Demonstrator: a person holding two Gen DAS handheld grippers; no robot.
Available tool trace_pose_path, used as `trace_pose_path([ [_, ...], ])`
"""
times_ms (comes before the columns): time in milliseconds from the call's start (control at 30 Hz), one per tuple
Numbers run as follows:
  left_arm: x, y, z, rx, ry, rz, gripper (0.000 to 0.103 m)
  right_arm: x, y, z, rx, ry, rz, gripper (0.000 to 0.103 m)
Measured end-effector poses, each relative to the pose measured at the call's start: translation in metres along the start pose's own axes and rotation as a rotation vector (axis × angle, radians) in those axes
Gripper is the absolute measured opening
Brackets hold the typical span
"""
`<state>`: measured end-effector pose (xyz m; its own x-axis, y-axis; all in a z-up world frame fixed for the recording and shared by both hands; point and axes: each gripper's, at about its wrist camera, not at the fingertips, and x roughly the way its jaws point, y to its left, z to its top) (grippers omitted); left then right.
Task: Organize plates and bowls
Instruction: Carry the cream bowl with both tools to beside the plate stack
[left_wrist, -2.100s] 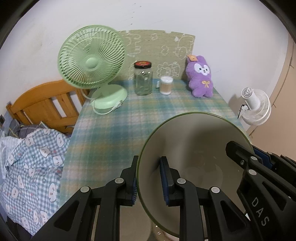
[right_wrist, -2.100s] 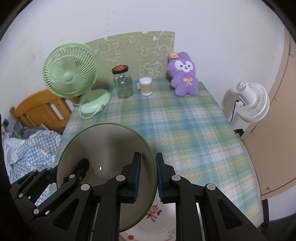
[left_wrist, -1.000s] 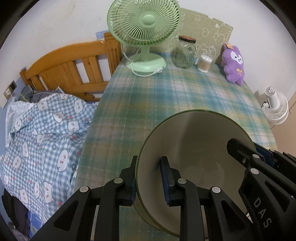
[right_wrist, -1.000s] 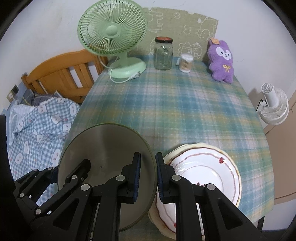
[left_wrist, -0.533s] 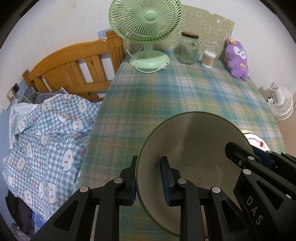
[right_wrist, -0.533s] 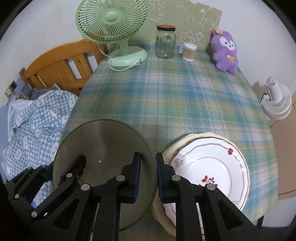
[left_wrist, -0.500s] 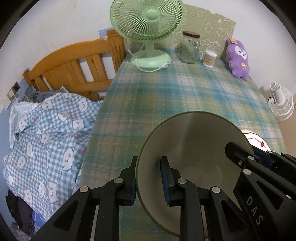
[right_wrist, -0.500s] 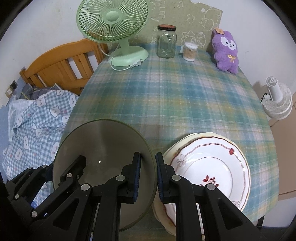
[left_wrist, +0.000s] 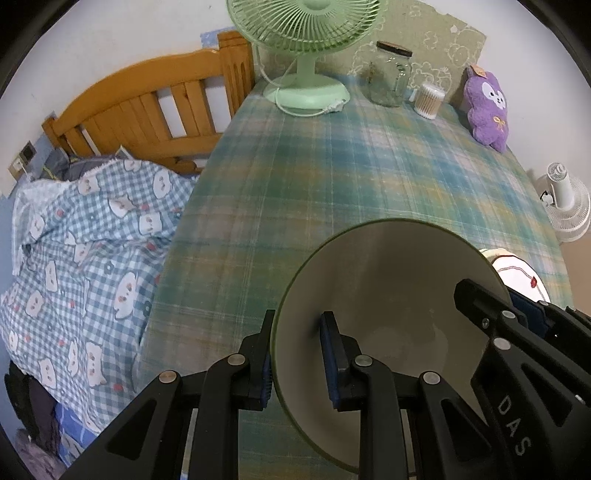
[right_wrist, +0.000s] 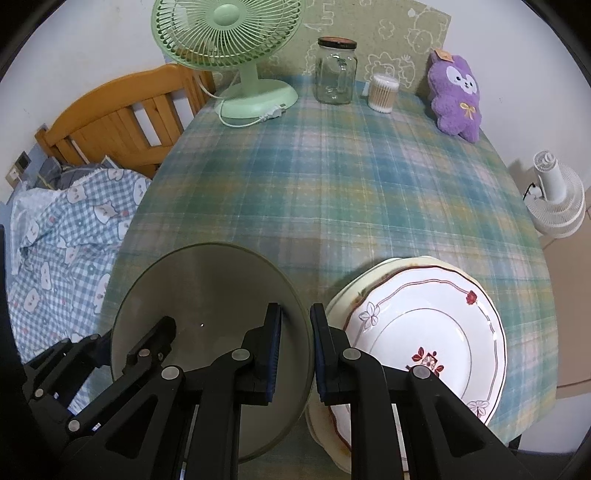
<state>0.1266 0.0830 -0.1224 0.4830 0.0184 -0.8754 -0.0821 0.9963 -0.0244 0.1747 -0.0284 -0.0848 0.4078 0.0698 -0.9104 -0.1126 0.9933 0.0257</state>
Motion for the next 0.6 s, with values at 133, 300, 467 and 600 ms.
trace_pose_path([
  [133,-0.0002,-0.0007,-0.0006,0.006,-0.007,-0.002,0.021,0.0006,0.0003,-0.0012,-0.007,-0.001,-0.004,0.019],
  [300,-0.0001,-0.0002,-0.0005,0.005,0.006,-0.019,0.026,0.0008,-0.0012,0.001,0.005,0.016,0.006,0.019],
  [467,-0.0046,-0.0052,0.0041,0.035,-0.001,-0.032,0.043,-0.0011,-0.0034,0.0043,0.021,0.033,0.027,0.019],
  [600,-0.0057,-0.0033,0.0045,0.048,-0.009,-0.054,0.064,-0.0043,-0.0048,0.0043,0.02,0.029,0.043,0.041],
])
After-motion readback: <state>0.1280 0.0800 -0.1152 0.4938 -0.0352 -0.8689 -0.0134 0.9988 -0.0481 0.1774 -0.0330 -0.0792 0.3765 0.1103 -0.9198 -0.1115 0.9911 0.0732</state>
